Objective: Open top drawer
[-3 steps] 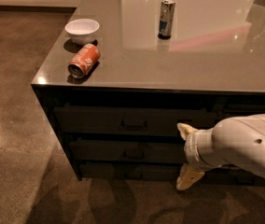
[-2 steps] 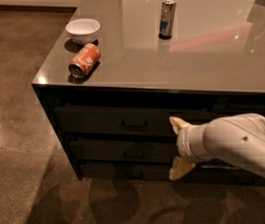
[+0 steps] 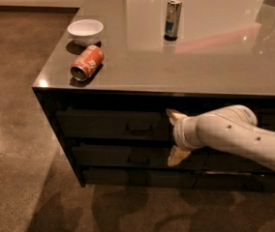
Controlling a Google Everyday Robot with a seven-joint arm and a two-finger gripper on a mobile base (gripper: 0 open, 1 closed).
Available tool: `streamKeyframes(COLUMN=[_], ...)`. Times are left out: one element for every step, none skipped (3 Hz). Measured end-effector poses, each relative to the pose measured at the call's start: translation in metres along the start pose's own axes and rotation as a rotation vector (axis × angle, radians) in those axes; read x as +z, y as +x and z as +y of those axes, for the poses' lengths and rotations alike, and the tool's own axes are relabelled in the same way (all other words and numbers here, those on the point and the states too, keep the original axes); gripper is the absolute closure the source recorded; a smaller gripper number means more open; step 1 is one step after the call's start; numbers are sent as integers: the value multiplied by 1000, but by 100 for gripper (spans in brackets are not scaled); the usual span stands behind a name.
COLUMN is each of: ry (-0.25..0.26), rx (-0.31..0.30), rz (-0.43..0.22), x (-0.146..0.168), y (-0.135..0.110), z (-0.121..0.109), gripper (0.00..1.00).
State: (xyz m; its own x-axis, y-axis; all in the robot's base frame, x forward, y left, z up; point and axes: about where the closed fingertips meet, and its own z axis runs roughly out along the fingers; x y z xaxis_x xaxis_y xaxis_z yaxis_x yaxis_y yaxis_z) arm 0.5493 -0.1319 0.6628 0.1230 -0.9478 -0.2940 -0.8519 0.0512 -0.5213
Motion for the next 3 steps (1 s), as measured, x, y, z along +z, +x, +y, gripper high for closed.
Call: streamKeyframes(ry=[-21, -46, -48], rx=[12, 44, 53], rz=[-9, -9, -5], x=[26, 39, 35], y=[17, 36, 40], z=[-15, -32, -46], gripper=[0, 8, 18])
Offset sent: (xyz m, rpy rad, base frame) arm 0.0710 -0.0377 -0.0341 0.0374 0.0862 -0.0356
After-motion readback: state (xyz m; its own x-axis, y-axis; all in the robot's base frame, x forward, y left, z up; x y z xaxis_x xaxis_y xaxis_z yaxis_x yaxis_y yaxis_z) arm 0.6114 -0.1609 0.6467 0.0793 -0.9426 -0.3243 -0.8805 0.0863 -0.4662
